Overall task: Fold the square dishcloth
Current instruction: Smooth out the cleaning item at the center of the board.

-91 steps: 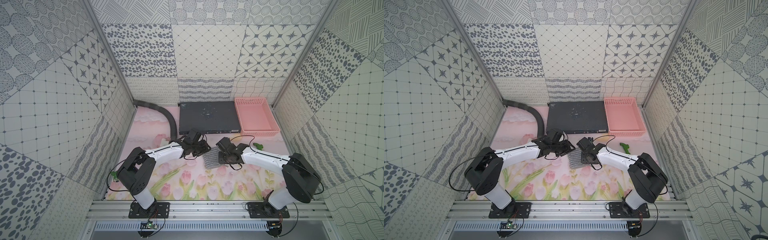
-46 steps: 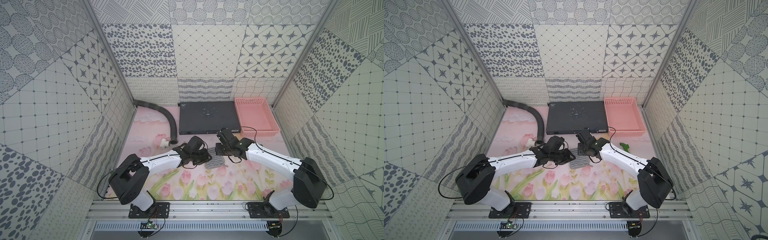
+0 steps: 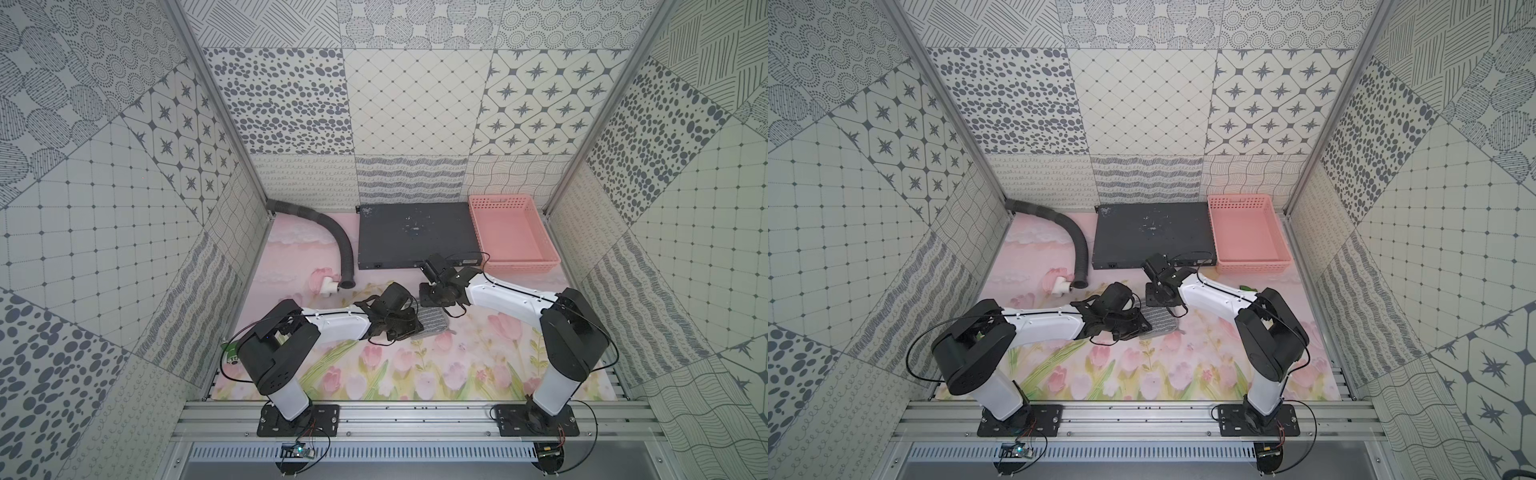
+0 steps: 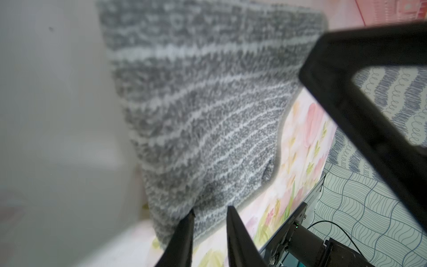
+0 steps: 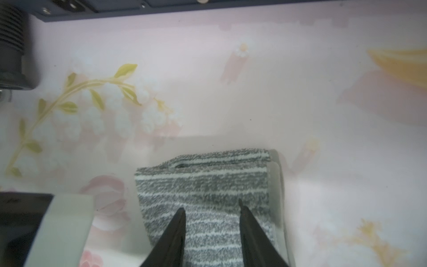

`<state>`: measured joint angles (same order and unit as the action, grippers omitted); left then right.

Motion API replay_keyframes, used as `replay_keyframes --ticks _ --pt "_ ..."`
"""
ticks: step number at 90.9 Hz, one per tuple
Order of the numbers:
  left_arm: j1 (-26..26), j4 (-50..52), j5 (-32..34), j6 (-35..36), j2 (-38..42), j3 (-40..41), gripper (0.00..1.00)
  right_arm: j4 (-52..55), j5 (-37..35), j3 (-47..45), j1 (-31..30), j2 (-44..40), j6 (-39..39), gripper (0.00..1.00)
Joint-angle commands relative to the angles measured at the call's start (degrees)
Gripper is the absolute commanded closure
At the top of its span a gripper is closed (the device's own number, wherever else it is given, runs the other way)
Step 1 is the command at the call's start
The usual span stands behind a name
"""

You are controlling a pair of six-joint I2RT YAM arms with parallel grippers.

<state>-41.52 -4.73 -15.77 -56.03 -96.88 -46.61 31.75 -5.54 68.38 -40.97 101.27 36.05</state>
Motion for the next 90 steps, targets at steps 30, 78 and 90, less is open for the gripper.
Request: replay_keyframes --ticks 30,78,90 --pt "-0.07 -0.52 -0.3 0.32 -2.17 0.21 0.74 -4.66 0.73 2.97 3.9 7.81 -1.62 0.6" --pt "0.66 6.1 -0.35 3.42 6.09 -6.46 0.65 -4.67 4.94 -3.16 4.07 -9.93 -3.27 0.47" --pt "2.02 6.36 -0.1 3.93 6.39 -7.16 0.65 -4.68 6.84 -7.68 4.27 -16.67 -2.72 0.26"
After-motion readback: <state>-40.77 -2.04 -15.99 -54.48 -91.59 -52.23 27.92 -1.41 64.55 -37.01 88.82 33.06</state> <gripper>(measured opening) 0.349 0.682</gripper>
